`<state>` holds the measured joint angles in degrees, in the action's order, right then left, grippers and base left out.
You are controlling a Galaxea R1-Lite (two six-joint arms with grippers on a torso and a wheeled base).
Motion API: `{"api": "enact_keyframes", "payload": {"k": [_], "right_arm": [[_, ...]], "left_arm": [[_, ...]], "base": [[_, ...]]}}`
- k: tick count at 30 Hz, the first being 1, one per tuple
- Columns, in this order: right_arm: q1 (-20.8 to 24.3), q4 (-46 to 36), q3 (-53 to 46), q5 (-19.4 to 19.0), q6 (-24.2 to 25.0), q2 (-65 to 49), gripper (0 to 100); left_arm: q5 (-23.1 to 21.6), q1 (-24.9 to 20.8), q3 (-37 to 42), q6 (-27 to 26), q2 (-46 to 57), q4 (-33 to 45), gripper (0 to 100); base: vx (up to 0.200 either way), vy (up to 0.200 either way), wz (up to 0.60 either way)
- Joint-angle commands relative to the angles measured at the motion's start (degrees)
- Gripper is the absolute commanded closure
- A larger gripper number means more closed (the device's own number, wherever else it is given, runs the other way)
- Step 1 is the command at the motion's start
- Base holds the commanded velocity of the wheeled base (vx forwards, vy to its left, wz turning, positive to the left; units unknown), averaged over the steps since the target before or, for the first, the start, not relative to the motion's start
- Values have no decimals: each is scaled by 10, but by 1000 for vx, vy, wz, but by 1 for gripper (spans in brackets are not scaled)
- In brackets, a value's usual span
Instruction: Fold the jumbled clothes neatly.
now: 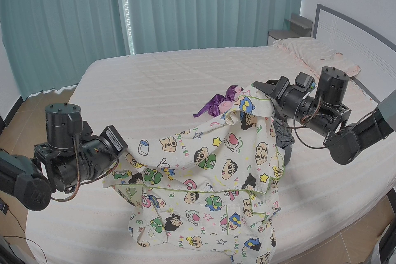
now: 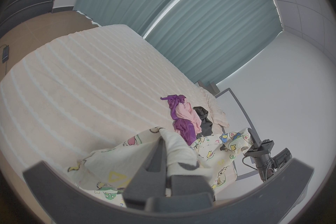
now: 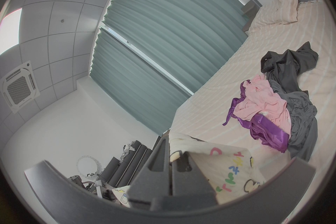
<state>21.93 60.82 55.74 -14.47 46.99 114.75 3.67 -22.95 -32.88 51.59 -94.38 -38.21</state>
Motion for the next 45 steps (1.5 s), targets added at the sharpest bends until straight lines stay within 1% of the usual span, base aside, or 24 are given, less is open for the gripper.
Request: {"api": "enact_keyframes", "payload": {"k": [1,6,10,11,12,15,18,20,23,25,26,28,31,33,36,45], "right_arm": [[-1,1,14,1,0,29,100],[-6,0,35,2,-1,51,100],[-7,0,44,2,-1,71,100],[-7,0,44,2,-1,71,100],[-8,0,51,2,-1,86,100],[-14,-1,68,2,-1,109,100],[-15,-5,89,3,-1,131,100],[-15,-20,112,13,-1,152,100],[-15,-47,162,40,-1,188,100],[-15,-48,167,42,-1,192,100],[-15,-57,199,54,-1,219,100],[-15,-65,218,59,-1,232,100],[-15,-93,264,86,0,264,100],[-13,-103,280,94,0,282,100],[-7,-106,286,94,-1,293,100],[2,-124,316,95,-1,304,100]], "left_arm": [[-2,5,-2,0,-42,-4,100],[2,24,-24,-4,-79,-5,100],[0,68,-51,-10,-126,-6,100],[0,68,-51,-10,-126,-6,100],[-1,86,-70,-12,-153,-6,100],[-2,97,-95,-11,-186,-5,100],[-1,97,-118,-12,-213,-5,100],[0,99,-141,-12,-236,-5,100],[3,103,-182,-11,-273,-4,100],[3,104,-186,-11,-276,-3,100],[3,108,-218,-11,-305,0,100],[5,109,-235,-11,-324,0,100],[12,120,-282,-11,-363,1,100],[20,126,-302,-11,-382,1,100],[30,139,-318,-11,-398,1,100],[31,176,-319,-10,-406,0,100]], "base": [[0,0,0],[200,0,0],[50,0,0],[0,0,0],[0,0,0],[0,0,0],[0,0,0],[0,0,0],[0,0,0],[0,0,0],[0,0,0],[0,0,0],[0,0,0],[0,0,0],[0,0,0],[0,0,0]]}}
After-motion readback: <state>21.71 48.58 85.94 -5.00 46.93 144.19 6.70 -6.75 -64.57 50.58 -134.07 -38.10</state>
